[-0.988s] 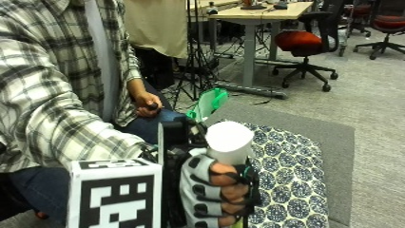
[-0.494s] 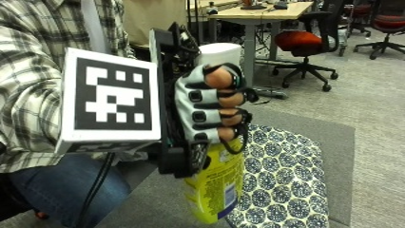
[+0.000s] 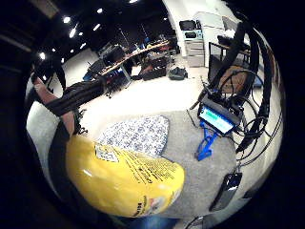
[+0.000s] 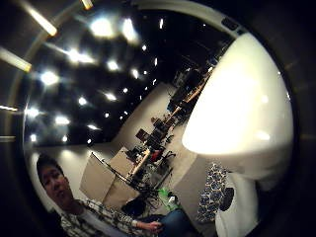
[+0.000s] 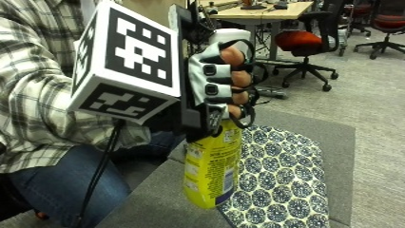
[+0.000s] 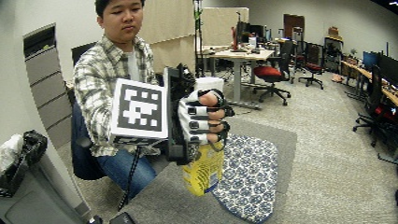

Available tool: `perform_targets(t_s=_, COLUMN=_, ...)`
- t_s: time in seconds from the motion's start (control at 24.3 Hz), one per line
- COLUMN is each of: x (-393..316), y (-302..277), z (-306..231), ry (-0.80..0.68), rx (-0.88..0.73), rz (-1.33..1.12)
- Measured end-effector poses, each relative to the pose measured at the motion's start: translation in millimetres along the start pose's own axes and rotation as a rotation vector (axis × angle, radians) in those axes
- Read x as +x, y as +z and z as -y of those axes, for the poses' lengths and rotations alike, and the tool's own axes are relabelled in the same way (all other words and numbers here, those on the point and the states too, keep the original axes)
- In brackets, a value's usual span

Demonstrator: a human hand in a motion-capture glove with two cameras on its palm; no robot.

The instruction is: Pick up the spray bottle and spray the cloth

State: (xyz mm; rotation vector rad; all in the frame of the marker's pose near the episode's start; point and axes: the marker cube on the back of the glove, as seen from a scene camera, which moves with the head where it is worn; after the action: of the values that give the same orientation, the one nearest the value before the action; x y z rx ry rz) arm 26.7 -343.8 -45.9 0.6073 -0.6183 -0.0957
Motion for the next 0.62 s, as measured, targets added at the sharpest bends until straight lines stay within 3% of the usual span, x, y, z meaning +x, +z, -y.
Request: perform_targets(t_s=0.62, x=-20.4, y=62.7, z=1.2, ry=-0.056, rx=-0.224, rz=-0.186)
